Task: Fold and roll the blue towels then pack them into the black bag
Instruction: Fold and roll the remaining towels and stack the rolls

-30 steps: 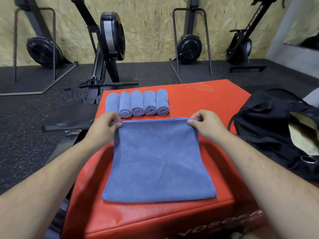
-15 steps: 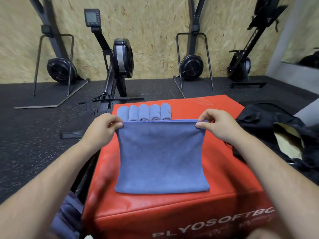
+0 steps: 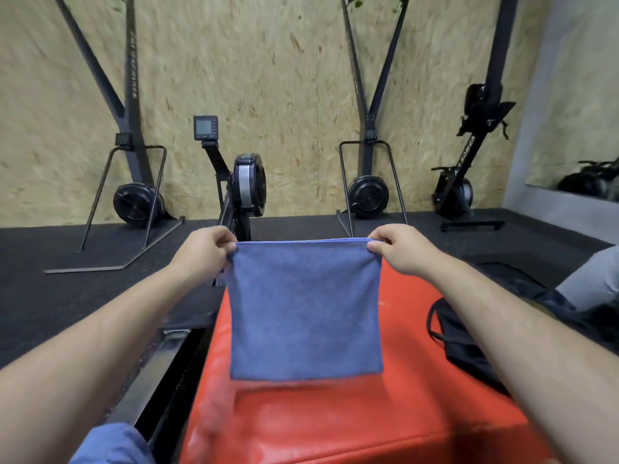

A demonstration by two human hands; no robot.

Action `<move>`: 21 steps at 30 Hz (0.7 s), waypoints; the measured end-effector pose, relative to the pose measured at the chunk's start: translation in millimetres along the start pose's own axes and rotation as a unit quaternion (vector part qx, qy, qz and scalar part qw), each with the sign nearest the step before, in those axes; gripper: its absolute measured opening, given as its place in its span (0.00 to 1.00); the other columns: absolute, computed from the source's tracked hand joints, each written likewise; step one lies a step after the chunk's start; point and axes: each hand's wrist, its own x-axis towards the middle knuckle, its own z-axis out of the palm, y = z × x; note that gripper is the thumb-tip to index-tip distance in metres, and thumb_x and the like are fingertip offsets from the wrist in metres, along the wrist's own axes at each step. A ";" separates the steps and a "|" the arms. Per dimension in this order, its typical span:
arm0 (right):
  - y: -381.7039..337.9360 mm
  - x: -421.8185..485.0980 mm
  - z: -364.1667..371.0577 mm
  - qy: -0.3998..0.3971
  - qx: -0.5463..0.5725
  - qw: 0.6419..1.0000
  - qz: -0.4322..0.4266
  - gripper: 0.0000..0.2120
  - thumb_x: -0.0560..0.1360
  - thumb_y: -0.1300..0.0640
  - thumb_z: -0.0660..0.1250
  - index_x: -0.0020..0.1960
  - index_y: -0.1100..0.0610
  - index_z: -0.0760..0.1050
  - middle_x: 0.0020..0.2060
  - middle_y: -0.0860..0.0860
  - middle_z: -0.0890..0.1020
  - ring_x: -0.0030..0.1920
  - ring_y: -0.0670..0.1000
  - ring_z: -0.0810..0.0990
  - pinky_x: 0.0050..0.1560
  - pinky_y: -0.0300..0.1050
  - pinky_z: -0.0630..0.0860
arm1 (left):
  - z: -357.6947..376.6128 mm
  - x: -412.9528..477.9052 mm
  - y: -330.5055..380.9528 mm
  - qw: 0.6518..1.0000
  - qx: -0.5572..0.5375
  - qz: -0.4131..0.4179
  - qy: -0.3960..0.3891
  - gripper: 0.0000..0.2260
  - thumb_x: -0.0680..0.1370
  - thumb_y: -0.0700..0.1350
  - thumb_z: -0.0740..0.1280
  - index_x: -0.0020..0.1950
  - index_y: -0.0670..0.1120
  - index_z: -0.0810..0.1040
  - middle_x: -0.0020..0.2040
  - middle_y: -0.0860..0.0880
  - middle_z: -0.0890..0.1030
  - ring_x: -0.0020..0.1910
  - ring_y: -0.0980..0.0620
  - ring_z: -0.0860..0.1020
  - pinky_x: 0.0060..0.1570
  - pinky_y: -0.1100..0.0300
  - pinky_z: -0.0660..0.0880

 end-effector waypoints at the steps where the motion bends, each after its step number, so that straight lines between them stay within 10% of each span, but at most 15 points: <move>1: -6.7 3.9 -5.5 0.011 0.004 1.000 0.000 0.06 0.78 0.57 0.66 0.45 0.57 0.80 0.39 0.51 0.81 0.39 0.50 0.75 0.40 0.43 0.70 | -7.8 5.1 4.7 1.000 -0.008 -0.001 0.004 0.09 0.79 0.38 0.66 0.41 0.48 0.78 0.34 0.46 0.83 0.32 0.48 0.83 0.37 0.53 0.80; 7: -34.3 11.1 -31.8 0.044 0.027 0.999 0.011 0.05 0.76 0.58 0.68 0.43 0.51 0.80 0.39 0.48 0.81 0.36 0.43 0.75 0.30 0.35 0.67 | -40.0 10.8 37.9 0.999 0.000 0.011 0.048 0.08 0.80 0.34 0.65 0.42 0.44 0.75 0.34 0.51 0.78 0.30 0.60 0.75 0.28 0.73 0.67; 21: -48.4 -17.2 -67.4 0.009 0.037 0.999 -0.004 0.06 0.77 0.51 0.69 0.43 0.52 0.82 0.33 0.45 0.78 0.35 0.46 0.74 0.37 0.41 0.70 | -76.3 -22.2 47.6 0.998 -0.050 -0.020 -0.012 0.06 0.81 0.41 0.66 0.48 0.44 0.82 0.29 0.48 0.81 0.26 0.56 0.79 0.27 0.65 0.72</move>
